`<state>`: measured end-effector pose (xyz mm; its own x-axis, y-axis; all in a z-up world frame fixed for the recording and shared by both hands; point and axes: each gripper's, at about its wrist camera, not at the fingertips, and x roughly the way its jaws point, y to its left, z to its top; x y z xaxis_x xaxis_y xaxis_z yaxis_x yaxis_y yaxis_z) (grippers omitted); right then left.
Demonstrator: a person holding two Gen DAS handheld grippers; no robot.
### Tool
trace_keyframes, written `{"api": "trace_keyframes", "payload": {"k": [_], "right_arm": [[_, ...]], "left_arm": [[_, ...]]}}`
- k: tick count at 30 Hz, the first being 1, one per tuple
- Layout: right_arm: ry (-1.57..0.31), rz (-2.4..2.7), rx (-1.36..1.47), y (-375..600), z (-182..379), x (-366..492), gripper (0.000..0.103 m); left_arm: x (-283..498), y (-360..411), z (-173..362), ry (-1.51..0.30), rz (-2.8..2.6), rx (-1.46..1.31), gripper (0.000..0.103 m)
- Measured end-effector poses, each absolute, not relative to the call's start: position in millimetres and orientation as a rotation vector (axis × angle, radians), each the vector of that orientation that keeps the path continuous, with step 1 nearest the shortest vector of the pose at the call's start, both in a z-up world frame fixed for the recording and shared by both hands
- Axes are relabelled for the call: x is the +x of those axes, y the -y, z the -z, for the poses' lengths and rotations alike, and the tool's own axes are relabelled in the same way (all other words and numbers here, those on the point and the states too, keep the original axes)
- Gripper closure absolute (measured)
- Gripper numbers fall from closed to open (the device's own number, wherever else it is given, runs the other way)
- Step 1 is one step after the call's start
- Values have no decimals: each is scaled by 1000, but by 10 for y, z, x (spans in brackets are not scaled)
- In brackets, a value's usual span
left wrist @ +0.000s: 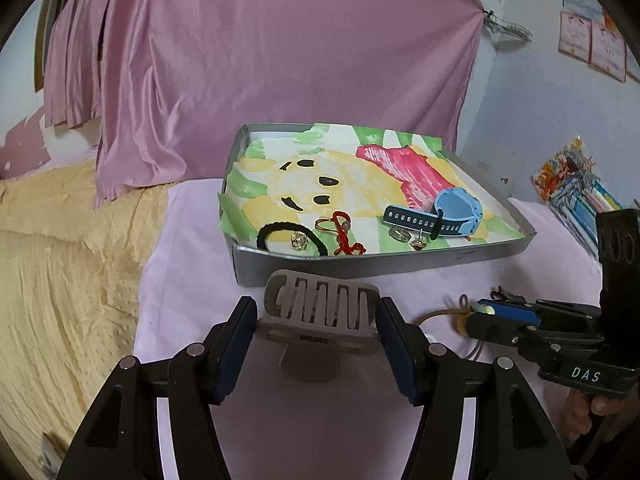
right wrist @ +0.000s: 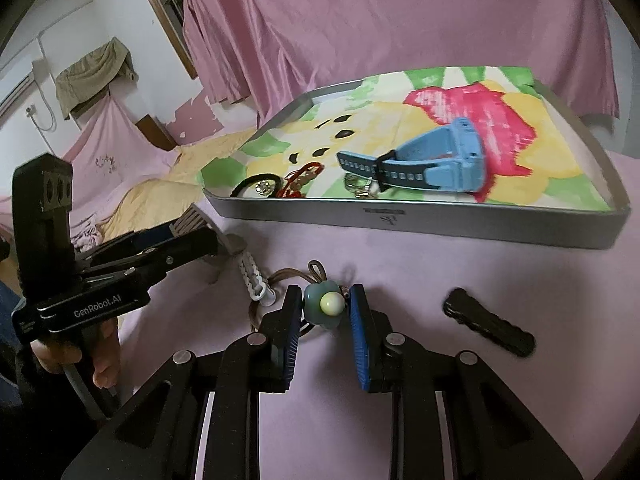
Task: Organize jewelry
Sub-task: 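Carry the ball-pendant keychain and grey clip over the tray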
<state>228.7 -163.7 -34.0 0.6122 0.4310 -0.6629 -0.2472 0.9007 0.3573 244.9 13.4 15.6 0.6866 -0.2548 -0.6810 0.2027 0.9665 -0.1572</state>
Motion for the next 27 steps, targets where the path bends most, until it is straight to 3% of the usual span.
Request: {"api": "trace_keyframes", "payload": {"k": [27], "right_arm": [[-587,-183,76,2069,-186,1948,82]], "left_arm": [[2331,173,-351,-700,313,-178,44]]}}
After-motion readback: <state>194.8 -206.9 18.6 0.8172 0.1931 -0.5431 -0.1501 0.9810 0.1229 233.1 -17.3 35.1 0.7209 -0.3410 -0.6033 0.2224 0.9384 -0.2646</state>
